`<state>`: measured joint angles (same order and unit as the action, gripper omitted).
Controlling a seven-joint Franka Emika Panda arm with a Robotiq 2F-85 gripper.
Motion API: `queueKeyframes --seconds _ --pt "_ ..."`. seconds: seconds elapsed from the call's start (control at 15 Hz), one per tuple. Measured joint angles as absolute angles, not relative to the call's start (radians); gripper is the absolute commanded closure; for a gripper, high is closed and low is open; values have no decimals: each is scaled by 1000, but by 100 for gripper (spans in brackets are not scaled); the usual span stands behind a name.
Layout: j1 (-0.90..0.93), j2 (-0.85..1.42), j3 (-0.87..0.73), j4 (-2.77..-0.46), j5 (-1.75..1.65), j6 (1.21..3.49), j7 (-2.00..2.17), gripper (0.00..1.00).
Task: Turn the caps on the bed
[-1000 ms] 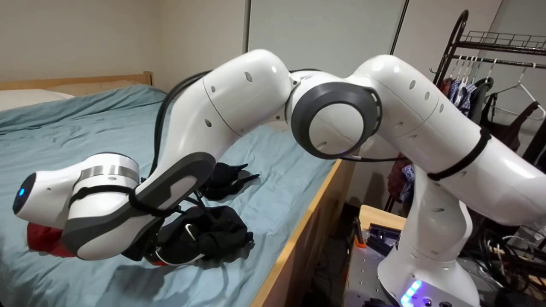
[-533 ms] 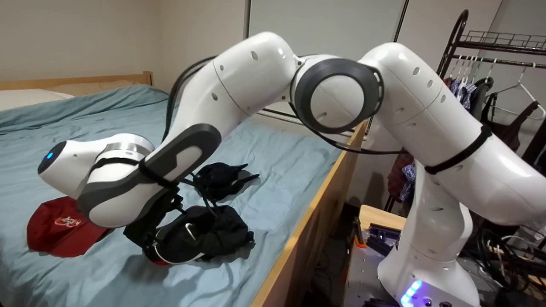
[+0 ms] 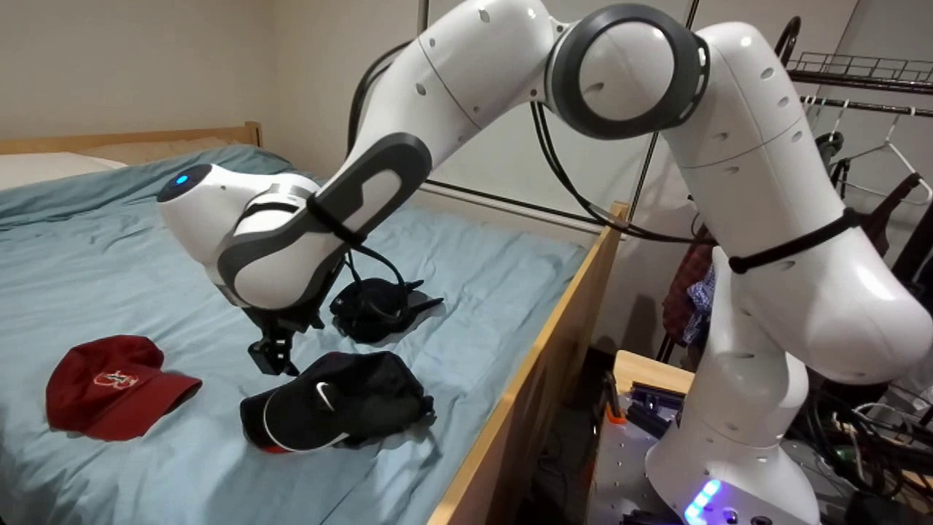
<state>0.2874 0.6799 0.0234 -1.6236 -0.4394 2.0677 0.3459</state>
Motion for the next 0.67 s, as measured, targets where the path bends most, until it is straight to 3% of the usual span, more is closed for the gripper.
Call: queueKeyframes --seconds 0.67 --pt "122 622 77 -1790 -408 2380 -197 0"
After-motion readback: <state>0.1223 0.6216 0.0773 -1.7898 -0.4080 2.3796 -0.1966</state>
